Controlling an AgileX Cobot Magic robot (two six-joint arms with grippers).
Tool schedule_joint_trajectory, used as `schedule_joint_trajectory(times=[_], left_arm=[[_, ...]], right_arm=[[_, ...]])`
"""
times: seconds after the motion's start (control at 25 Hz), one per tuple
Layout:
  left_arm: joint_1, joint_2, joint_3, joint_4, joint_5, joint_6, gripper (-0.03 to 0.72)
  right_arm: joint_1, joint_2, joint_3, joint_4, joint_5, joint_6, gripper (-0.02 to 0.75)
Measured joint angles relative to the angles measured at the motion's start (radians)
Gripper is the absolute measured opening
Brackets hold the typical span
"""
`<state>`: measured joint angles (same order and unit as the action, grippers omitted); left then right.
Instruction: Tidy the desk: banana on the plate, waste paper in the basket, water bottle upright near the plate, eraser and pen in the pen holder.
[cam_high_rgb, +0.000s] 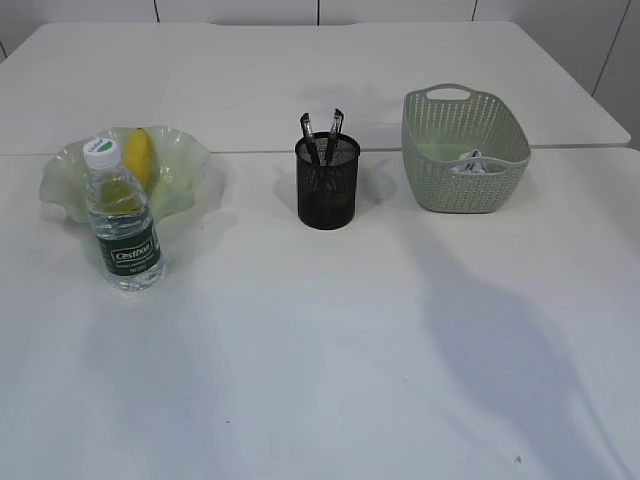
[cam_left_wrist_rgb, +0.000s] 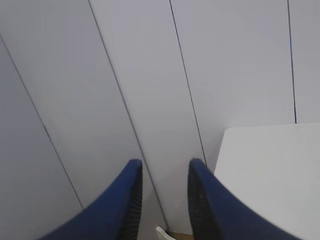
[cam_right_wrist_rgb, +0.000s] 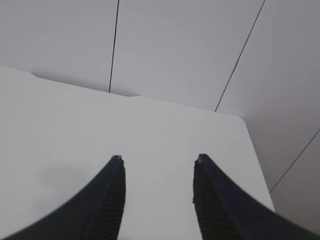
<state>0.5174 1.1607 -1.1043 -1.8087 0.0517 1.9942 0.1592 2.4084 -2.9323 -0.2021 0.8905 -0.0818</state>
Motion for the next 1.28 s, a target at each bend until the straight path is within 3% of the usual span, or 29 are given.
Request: schedule_joint_trajectory(times=[0.2, 0.76, 1.28], left_arm=[[-0.091, 0.000, 0.000, -0.004, -0.034, -0.002, 0.194], [-0.223, 0.000, 0.000, -0.007, -0.086, -0.002, 0.181], [-0.231, 0.000, 0.000, -0.010, -0.081, -0.002, 0.181]], right_arm=[[0.002, -0.077, -0.006, -0.038, 0.063, 0.000, 0.335], [0.104, -0.236, -0.008, -0.147, 0.181, -0.002, 0.334], [0.154, -0.415, -0.010, -0.198, 0.352, -0.004, 0.334]])
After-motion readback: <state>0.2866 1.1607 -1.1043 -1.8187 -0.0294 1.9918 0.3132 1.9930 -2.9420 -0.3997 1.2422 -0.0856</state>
